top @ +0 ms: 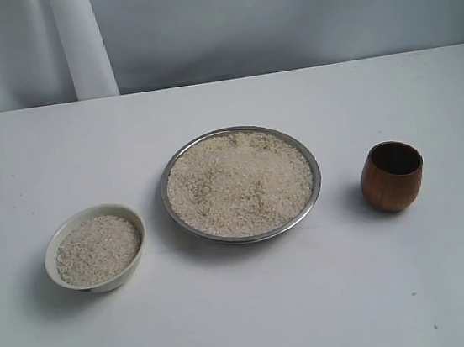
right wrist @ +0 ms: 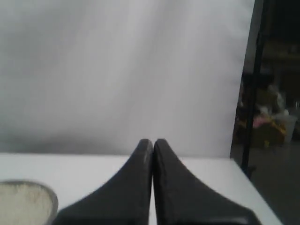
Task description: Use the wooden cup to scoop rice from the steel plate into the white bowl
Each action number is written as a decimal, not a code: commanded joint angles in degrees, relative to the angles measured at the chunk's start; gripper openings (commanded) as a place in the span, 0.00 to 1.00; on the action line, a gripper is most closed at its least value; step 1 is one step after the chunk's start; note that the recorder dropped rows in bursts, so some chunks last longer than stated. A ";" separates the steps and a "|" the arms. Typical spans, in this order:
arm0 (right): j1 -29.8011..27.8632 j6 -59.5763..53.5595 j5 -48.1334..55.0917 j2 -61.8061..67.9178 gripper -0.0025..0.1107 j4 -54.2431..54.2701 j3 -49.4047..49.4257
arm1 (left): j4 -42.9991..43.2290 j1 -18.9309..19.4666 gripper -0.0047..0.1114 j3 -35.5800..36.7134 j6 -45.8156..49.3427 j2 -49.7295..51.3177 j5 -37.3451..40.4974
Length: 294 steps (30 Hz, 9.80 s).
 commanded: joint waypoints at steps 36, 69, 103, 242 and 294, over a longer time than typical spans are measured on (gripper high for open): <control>-0.49 26.71 -17.71 7.44 0.02 -11.01 -8.35 | -0.09 -0.27 0.04 -0.18 -0.22 -0.14 -0.60; -0.49 36.40 -20.62 72.23 0.02 -40.35 -37.18 | -0.09 -0.27 0.04 -0.18 -0.22 -0.14 -0.60; -0.38 4.87 -48.24 95.01 0.95 -29.57 -27.26 | -0.09 -0.27 0.04 -0.18 -0.22 -0.14 -0.60; 43.59 -19.23 61.26 117.32 0.12 -58.40 -84.58 | -0.09 -0.27 0.04 -0.18 -0.22 -0.14 -0.60; 46.86 -12.58 44.88 131.03 0.12 -54.55 -84.58 | -0.09 -0.27 0.04 -0.18 -0.22 -0.14 -0.60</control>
